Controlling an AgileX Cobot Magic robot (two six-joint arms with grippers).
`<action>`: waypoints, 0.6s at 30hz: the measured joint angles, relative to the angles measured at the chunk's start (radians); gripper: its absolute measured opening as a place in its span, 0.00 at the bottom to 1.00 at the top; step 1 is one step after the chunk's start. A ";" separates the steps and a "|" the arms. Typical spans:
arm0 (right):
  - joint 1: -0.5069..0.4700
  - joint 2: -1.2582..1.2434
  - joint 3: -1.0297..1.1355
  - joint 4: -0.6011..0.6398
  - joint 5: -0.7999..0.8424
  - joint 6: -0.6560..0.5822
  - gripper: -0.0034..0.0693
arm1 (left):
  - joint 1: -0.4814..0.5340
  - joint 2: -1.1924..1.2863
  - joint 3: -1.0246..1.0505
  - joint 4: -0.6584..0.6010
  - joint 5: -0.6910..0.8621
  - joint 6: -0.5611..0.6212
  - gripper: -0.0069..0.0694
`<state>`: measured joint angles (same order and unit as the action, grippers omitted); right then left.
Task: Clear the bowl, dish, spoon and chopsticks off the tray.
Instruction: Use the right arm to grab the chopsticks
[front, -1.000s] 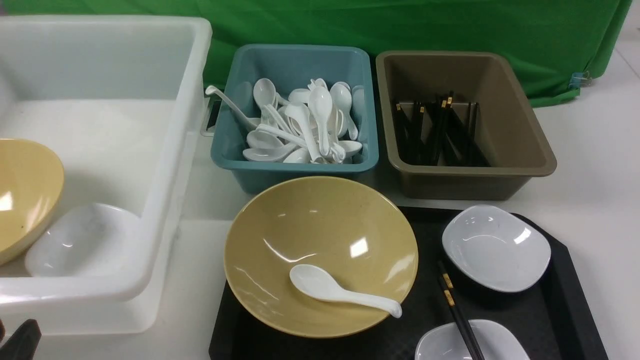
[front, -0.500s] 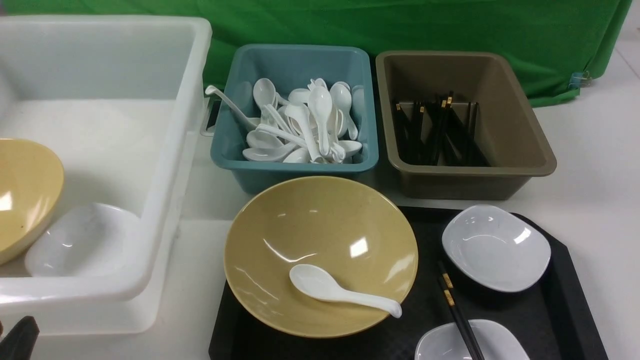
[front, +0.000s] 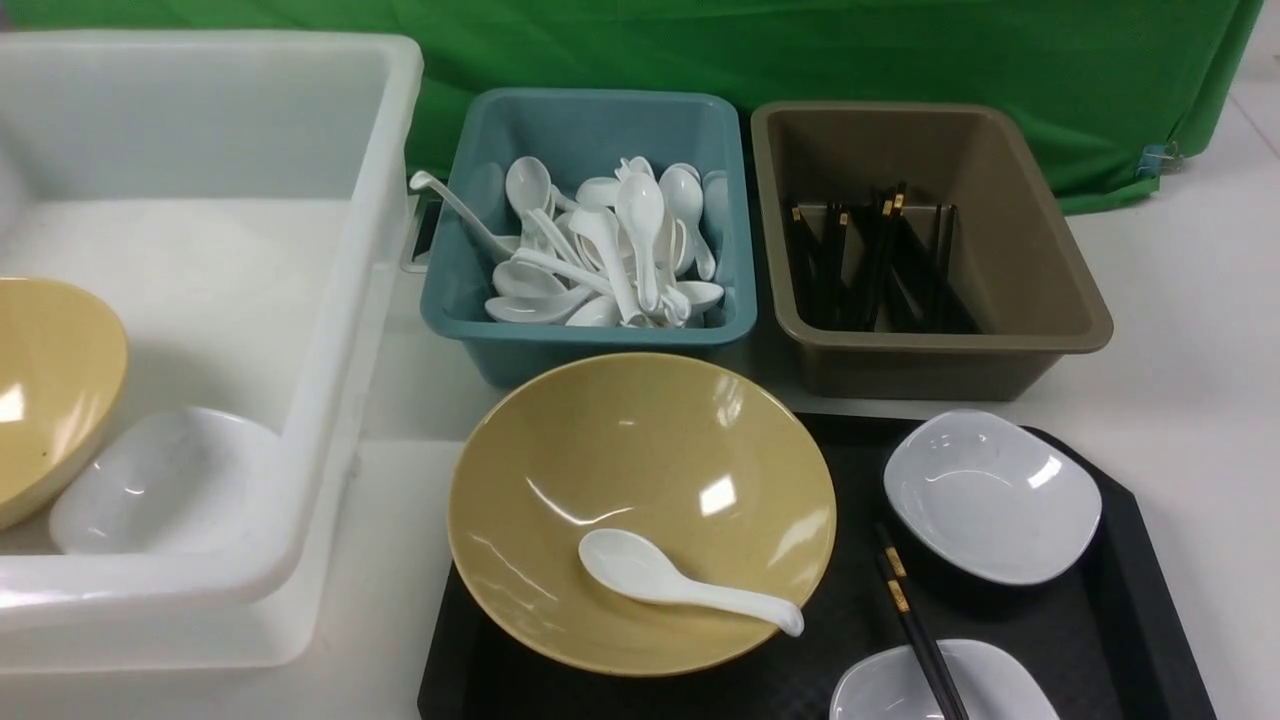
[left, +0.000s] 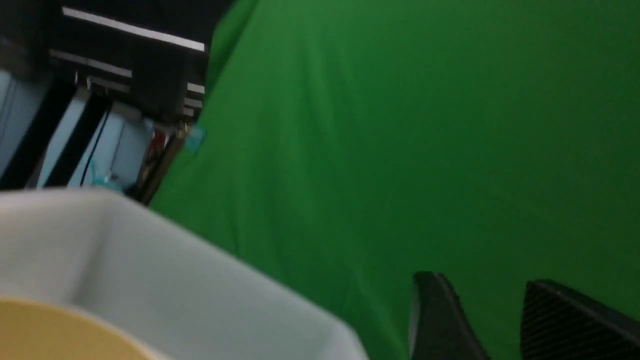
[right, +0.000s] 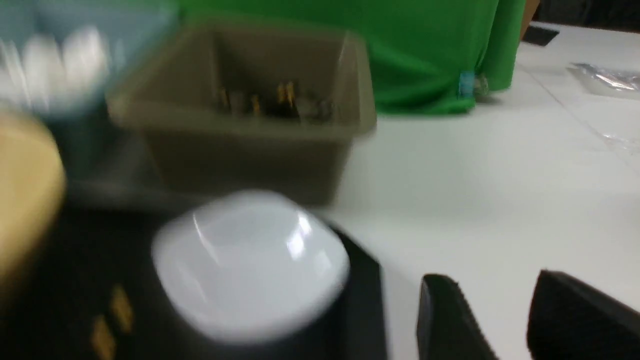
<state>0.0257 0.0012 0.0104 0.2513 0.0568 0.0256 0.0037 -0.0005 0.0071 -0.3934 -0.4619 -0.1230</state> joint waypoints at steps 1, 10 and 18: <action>0.001 0.000 0.000 0.037 -0.057 0.091 0.38 | 0.000 0.000 0.000 -0.004 -0.058 -0.024 0.39; 0.002 0.000 0.000 0.093 -0.266 0.321 0.37 | 0.000 -0.001 -0.058 0.058 -0.134 -0.156 0.16; 0.044 0.094 -0.252 -0.069 -0.038 0.274 0.11 | 0.000 0.137 -0.465 0.329 0.402 -0.161 0.07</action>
<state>0.0695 0.0956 -0.2420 0.1822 0.0188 0.2997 0.0037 0.1365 -0.4574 -0.0648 -0.0598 -0.2835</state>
